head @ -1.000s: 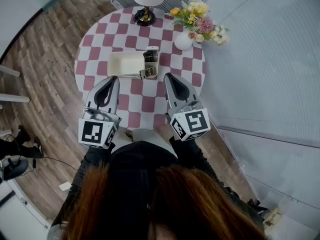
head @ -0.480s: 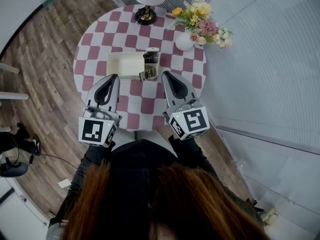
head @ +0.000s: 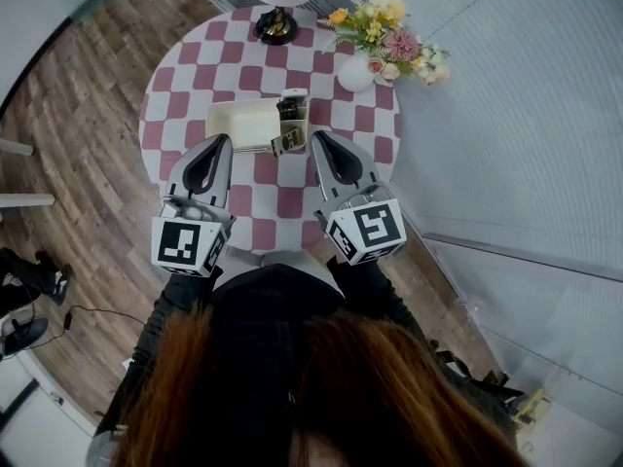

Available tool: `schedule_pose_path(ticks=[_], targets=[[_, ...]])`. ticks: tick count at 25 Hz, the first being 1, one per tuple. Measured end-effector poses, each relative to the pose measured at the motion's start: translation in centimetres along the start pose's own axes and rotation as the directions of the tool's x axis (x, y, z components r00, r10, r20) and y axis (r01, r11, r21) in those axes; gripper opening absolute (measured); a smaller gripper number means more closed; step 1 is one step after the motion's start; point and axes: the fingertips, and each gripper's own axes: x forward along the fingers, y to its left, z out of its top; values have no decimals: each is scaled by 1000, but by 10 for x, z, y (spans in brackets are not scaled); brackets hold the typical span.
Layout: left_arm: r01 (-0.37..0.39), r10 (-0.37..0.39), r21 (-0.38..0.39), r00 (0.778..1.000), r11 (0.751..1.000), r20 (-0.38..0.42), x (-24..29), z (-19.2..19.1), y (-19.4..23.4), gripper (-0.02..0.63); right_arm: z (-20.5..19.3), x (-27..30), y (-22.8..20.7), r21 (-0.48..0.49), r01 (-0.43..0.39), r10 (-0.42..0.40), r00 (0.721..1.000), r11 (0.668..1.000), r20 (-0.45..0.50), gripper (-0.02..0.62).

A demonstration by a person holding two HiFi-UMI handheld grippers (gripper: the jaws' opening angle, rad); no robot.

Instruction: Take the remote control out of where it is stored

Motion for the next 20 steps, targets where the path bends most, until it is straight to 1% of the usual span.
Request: schedule_pose_path(ticks=[2,5,7,8,10,12,14,16,18,20], targets=[[10,-10,-3,1000,1000,4,-1,1,-1,9,0,1,2,6,-22,22,1000,1000,9,15],[13,-13,-12,1000,1000,13,-1,2,0,9,-1,5,11,-7,-128,128,991,992,31,15],[11,-11,-11,1000,1000,14,-3,2,2,9,-9,8,17,-29,-205,205,979,978,16,15],[12,-12,-9,1000,1000,14,-5,2,3,9,-14,10,21,-36,-253,254,967,967,4,15],[18,-18,-10,1000,1000,16,-8,3,4,9,-25,13,31,-49,-355,354,935,934,-24,17],[27,-26,-15,999,1000,24,-10,4,5,9,-39,17,37,-103,-423,416,906,900,-78,17],[30,-29,-17,999,999,30,-13,5,5,9,-57,22,38,-159,-468,448,882,869,-148,17],[31,-30,-16,999,999,37,-16,7,5,9,-71,26,37,-177,-505,476,861,845,-180,17],[32,-31,-10,999,999,43,-19,10,5,9,-81,29,33,-195,-524,490,849,829,-196,17],[28,-28,-4,999,1000,46,-23,11,5,9,-93,33,30,-252,-531,479,844,809,-241,17]])
